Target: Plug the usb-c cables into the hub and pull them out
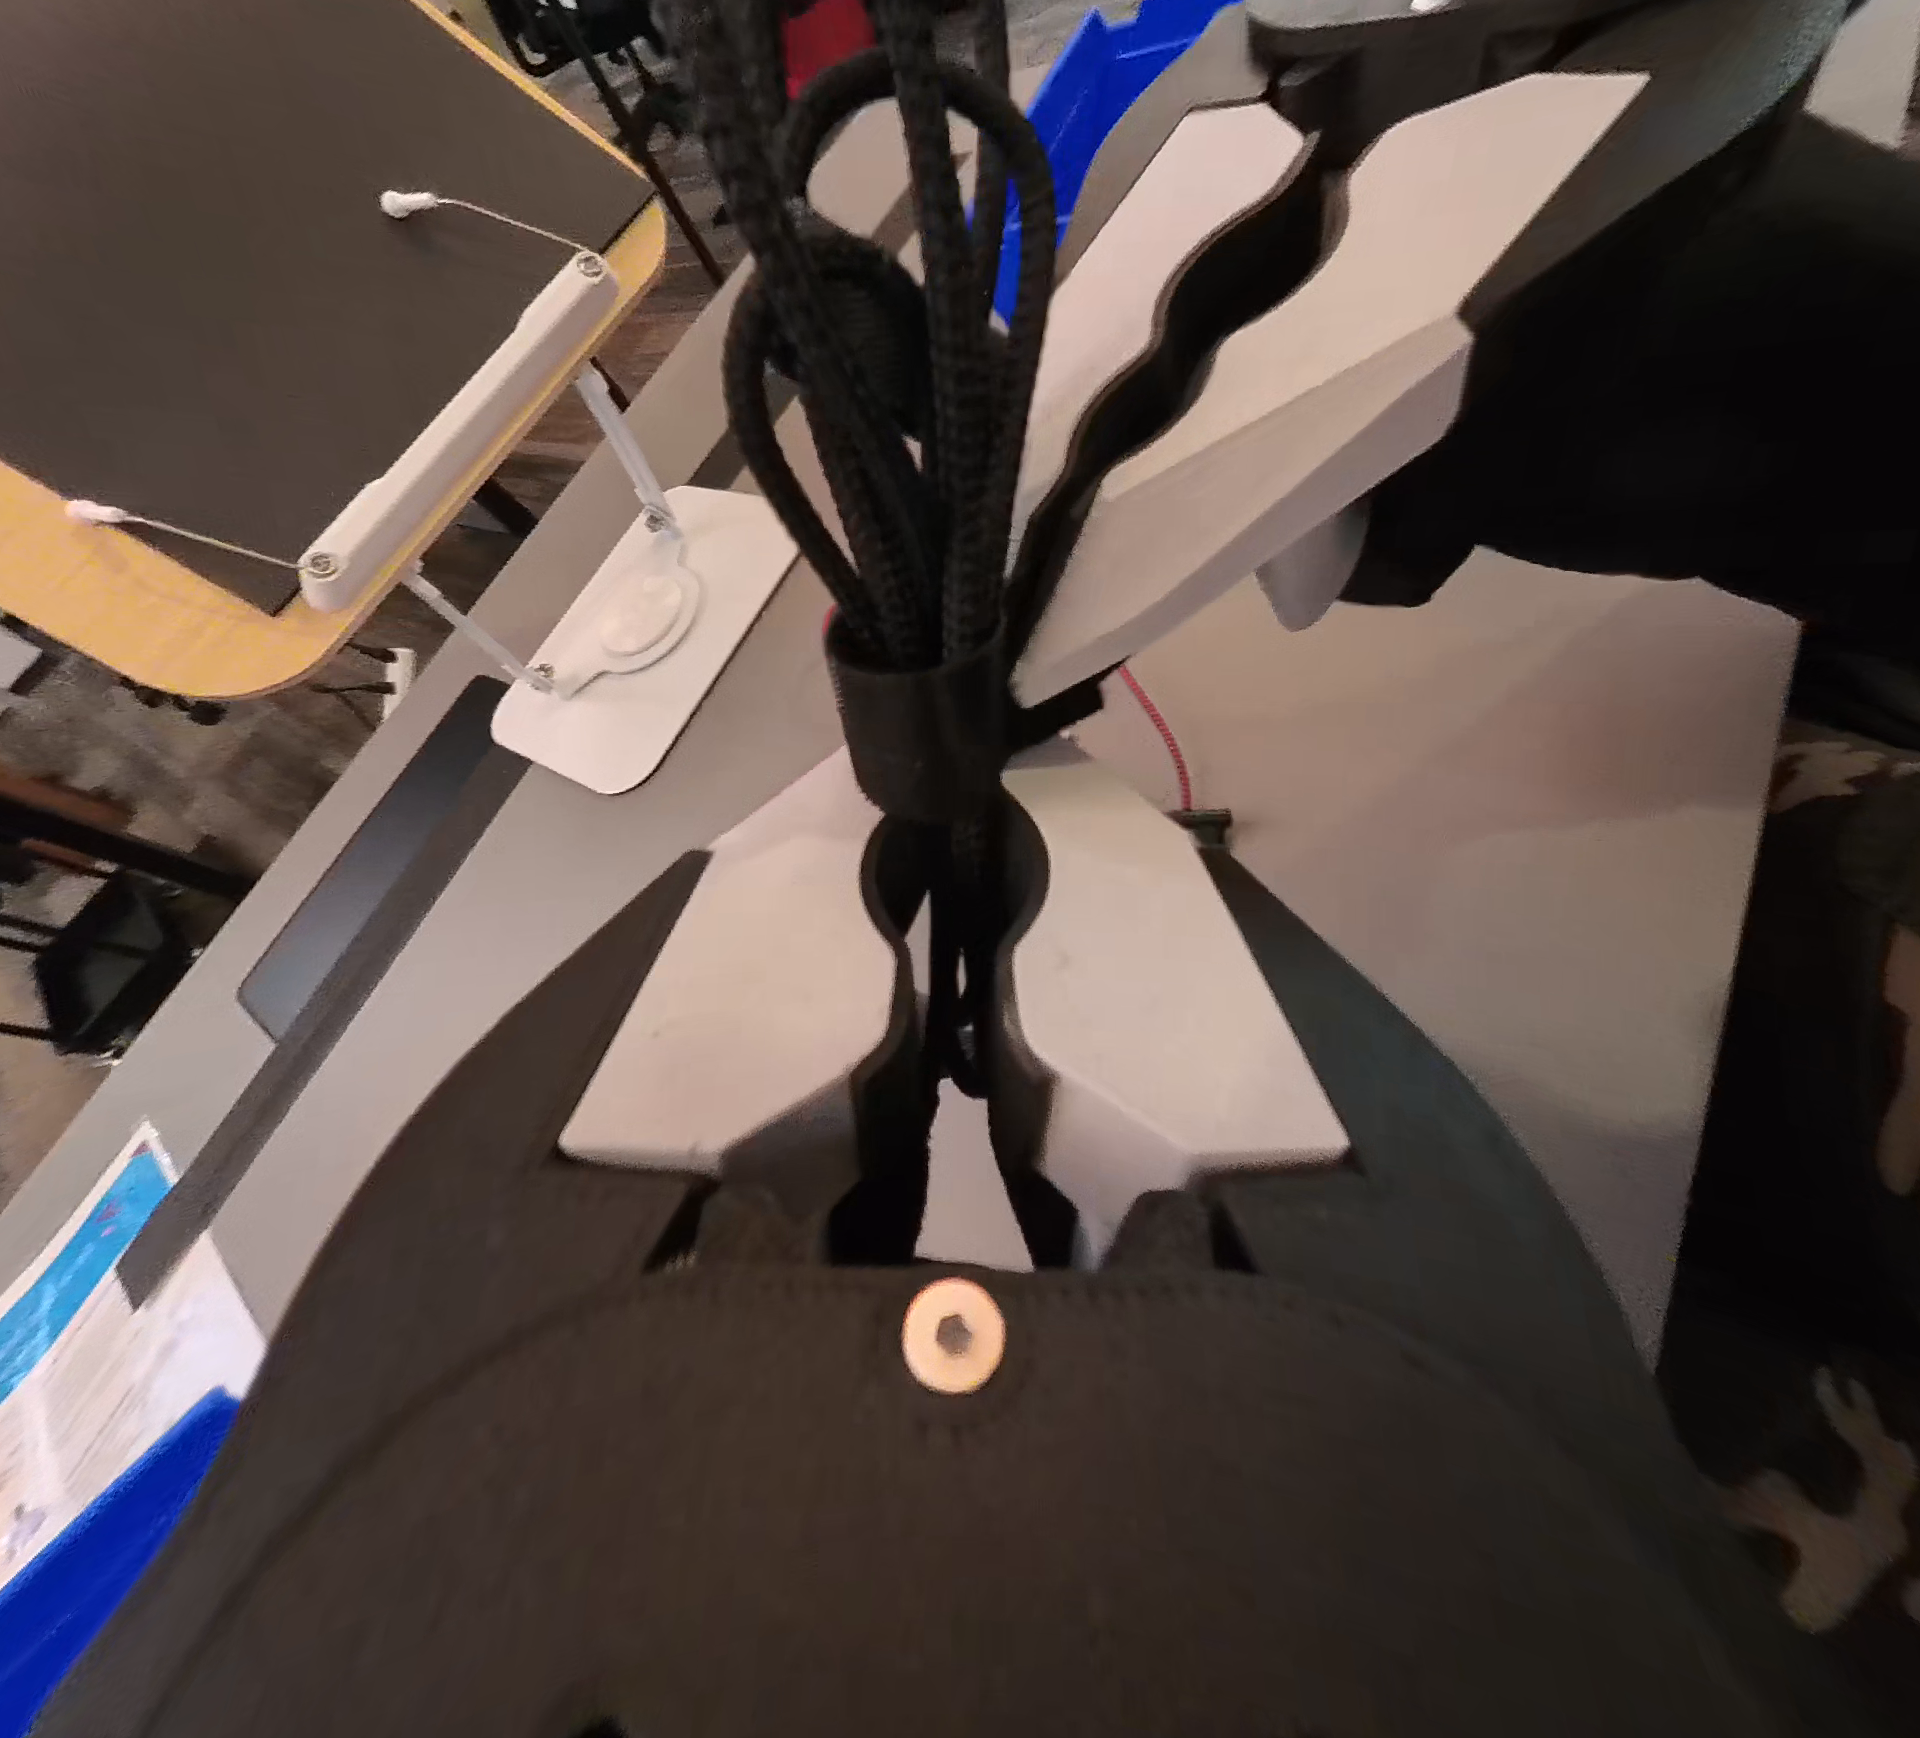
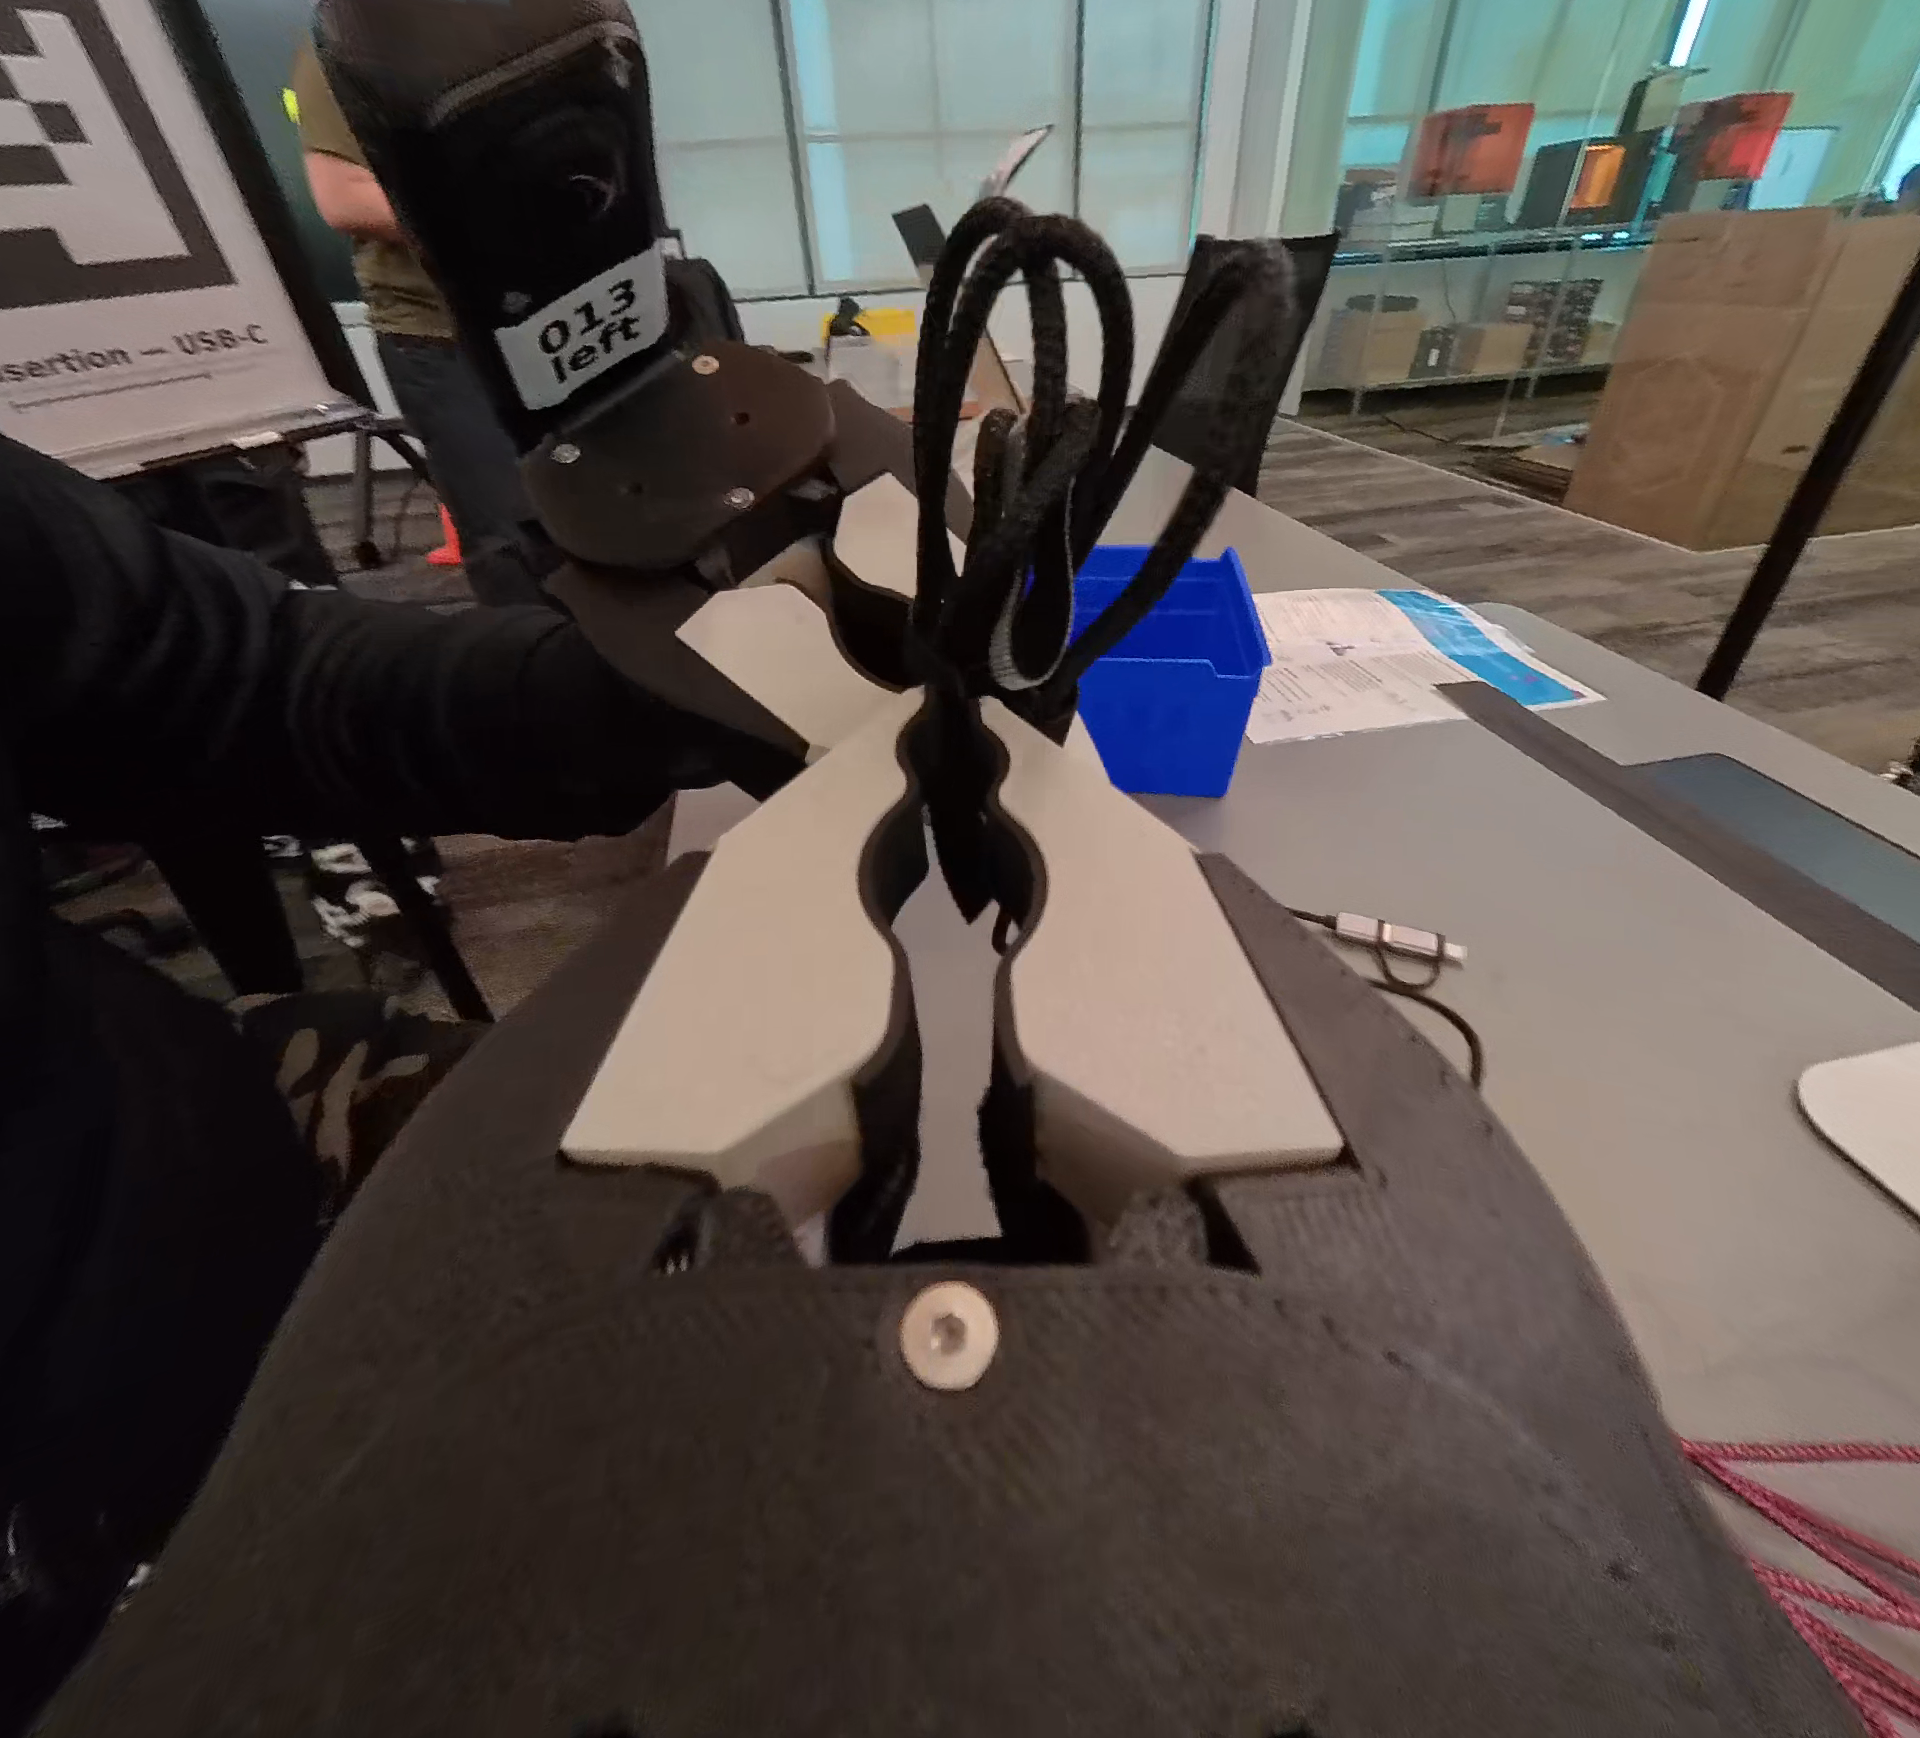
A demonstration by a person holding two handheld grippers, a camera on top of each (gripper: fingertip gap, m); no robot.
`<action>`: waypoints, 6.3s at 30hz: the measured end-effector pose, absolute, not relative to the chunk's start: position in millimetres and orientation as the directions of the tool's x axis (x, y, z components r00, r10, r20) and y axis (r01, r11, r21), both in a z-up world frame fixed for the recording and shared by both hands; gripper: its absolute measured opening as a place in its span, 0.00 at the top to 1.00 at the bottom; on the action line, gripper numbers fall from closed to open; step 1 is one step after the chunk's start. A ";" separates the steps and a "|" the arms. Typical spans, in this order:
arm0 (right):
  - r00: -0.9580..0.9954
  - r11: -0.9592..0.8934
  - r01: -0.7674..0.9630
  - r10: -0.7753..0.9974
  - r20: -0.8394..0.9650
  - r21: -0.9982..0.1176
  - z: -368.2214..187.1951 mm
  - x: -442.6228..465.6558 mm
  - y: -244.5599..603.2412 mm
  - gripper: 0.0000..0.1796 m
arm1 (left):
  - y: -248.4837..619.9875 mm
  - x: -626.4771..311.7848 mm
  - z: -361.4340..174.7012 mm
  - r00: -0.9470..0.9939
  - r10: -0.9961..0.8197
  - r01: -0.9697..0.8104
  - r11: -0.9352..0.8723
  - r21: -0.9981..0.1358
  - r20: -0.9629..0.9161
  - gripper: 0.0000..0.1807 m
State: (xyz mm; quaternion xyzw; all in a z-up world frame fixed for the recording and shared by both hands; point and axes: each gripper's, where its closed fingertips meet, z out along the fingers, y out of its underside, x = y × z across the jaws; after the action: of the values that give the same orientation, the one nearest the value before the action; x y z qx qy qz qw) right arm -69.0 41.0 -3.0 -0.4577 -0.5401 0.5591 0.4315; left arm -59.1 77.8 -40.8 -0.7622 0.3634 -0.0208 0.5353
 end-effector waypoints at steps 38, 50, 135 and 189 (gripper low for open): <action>0.018 0.045 0.063 0.999 0.046 -0.997 -12.5 -66.3 71.9 0.72 | 82.5 -58.4 -49.1 0.777 -0.565 -0.477 -0.236 -0.847 -0.280 1.00; -0.042 -0.061 -0.005 0.997 -0.061 -0.998 -16.6 -52.8 74.9 0.65 | 76.8 -51.1 -48.0 0.743 -0.646 -0.419 -0.244 -0.874 -0.176 1.00; -0.290 0.058 -0.201 0.950 0.116 -0.978 0.0 -27.4 19.4 0.77 | 47.7 -26.6 -26.7 0.537 -0.843 -0.273 -0.177 -0.946 0.003 1.00; -0.195 0.013 -0.062 0.980 0.025 -0.998 5.8 -51.4 15.8 0.93 | 74.9 -52.1 -11.6 0.757 -0.618 -0.306 -0.048 -0.951 -0.212 1.00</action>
State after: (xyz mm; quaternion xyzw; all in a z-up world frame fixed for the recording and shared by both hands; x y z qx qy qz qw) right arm -51.4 15.8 5.8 -0.4282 -0.5363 0.5567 0.4680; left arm -52.1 74.9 -11.6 -0.7123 0.3243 -0.1284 0.6091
